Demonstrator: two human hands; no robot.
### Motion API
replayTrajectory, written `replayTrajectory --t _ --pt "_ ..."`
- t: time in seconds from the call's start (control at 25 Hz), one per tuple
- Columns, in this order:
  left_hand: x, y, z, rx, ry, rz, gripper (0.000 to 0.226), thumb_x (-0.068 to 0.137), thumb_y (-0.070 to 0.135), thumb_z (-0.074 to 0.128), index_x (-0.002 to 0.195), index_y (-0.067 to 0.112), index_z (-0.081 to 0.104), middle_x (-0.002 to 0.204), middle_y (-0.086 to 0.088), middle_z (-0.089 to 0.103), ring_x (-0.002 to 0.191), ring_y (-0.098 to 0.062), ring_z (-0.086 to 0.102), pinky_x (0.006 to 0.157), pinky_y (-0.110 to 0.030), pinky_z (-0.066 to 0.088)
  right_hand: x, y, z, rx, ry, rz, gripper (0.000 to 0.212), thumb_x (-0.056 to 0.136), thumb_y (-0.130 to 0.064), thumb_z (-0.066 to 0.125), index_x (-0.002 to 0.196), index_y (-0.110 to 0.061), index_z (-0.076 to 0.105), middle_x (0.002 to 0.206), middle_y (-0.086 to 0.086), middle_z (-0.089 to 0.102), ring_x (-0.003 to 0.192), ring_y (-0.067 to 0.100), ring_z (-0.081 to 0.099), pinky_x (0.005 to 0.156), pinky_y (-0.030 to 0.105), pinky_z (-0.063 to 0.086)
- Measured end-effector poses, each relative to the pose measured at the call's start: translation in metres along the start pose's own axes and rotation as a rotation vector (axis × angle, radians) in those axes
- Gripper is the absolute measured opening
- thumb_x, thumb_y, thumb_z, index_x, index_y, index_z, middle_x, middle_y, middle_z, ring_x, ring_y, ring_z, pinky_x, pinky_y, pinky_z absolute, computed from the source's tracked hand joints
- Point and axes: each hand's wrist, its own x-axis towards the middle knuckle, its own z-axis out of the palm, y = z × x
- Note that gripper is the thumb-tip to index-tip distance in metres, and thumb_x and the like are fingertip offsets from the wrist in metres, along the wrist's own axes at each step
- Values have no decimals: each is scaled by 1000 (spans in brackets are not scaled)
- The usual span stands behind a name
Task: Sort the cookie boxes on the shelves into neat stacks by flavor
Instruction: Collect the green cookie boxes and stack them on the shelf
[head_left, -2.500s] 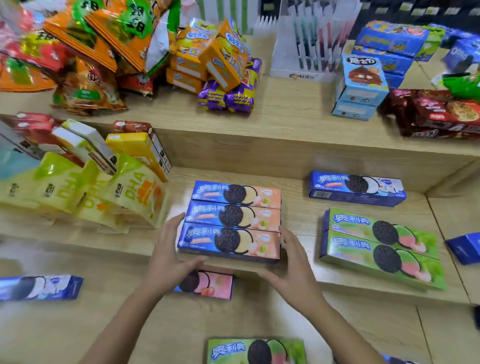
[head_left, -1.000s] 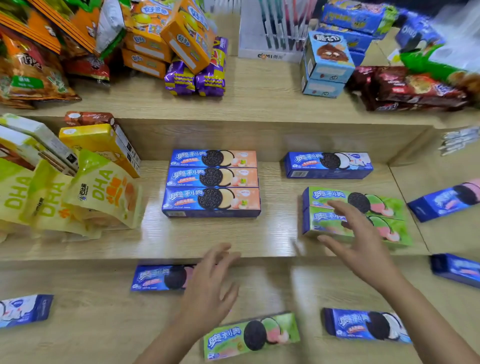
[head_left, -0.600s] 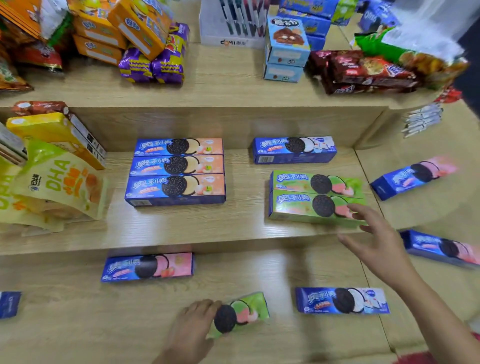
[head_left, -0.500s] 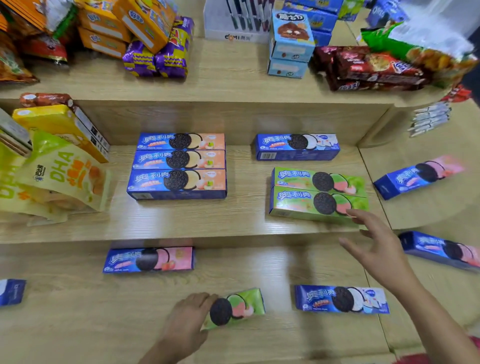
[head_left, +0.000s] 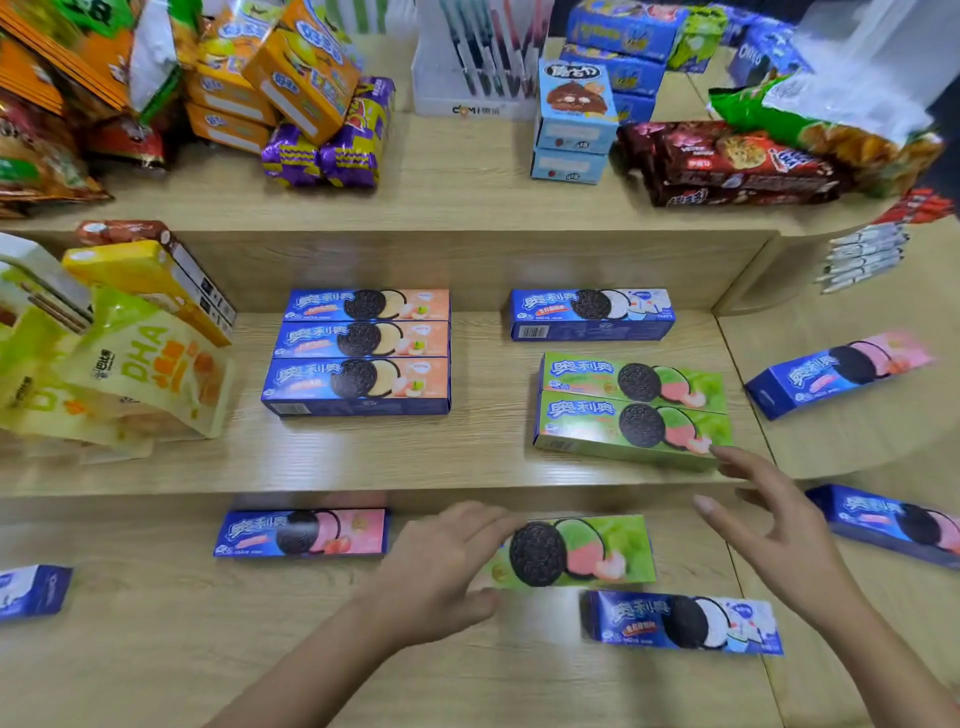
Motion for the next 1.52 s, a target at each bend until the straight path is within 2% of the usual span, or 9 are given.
replayTrajectory --t 0.12,0.28,0.48,0.68,0.8,0.96,1.16,1.36,1.52 --pt "50 15 -1 58 15 96 62 66 37 57 124 21 45 120 4 63 106 -16 57 75 -24 53 1 12 -3 50 19 46 45 67 -56 55 110 -48 48 116 -22 55 105 -11 49 86 2 37" --pt "97 22 14 118 16 165 60 66 39 47 120 14 49 113 -3 67 100 -22 62 71 -29 57 22 36 -14 68 68 138 67 58 -59 62 120 -47 38 132 -7 43 121 5 41 106 36 34" --pt "123 18 32 148 36 196 59 67 34 48 120 9 50 116 -8 66 101 -25 60 74 -34 57 37 60 -5 88 -224 159 128 31 -70 78 138 -44 13 155 -6 15 141 9 16 117 40 20" --pt "121 13 41 135 230 200 53 72 33 65 119 12 54 122 -7 62 110 -22 50 86 -38 46 45 69 12 56 -169 89 128 39 -50 83 142 -38 8 154 -3 19 141 13 22 114 48 27" --pt "116 12 44 66 317 -107 84 67 53 67 137 18 37 146 -7 39 134 -23 33 107 -41 30 47 74 11 100 -142 126 132 37 -49 84 143 -35 7 153 -8 20 139 6 22 116 38 25" --pt "112 -1 43 -531 167 -487 145 48 55 82 139 26 -27 155 7 -20 141 -3 -18 117 -28 2 49 82 7 209 -165 240 153 23 -66 82 141 -36 -10 151 -15 6 139 -3 12 111 20 17" --pt "115 -25 34 -631 -139 -404 145 53 32 87 128 39 -36 143 32 -16 139 1 -12 116 -25 3 62 85 0 204 -304 231 156 23 -65 82 140 -30 -15 147 -26 4 125 -28 12 98 -4 18" --pt "125 -22 32 -595 -135 -405 139 54 32 81 135 42 -32 157 12 8 125 26 -18 109 -31 -18 72 87 1 202 -354 217 148 29 -47 90 143 -38 -4 145 -22 29 129 -14 29 104 9 29" --pt "118 -23 32 -689 -44 -456 138 54 23 83 137 44 -25 145 36 10 142 -6 0 118 -40 -1 86 79 4 173 -413 185 142 33 -38 90 142 -40 -1 143 -23 31 128 -7 34 101 6 31"
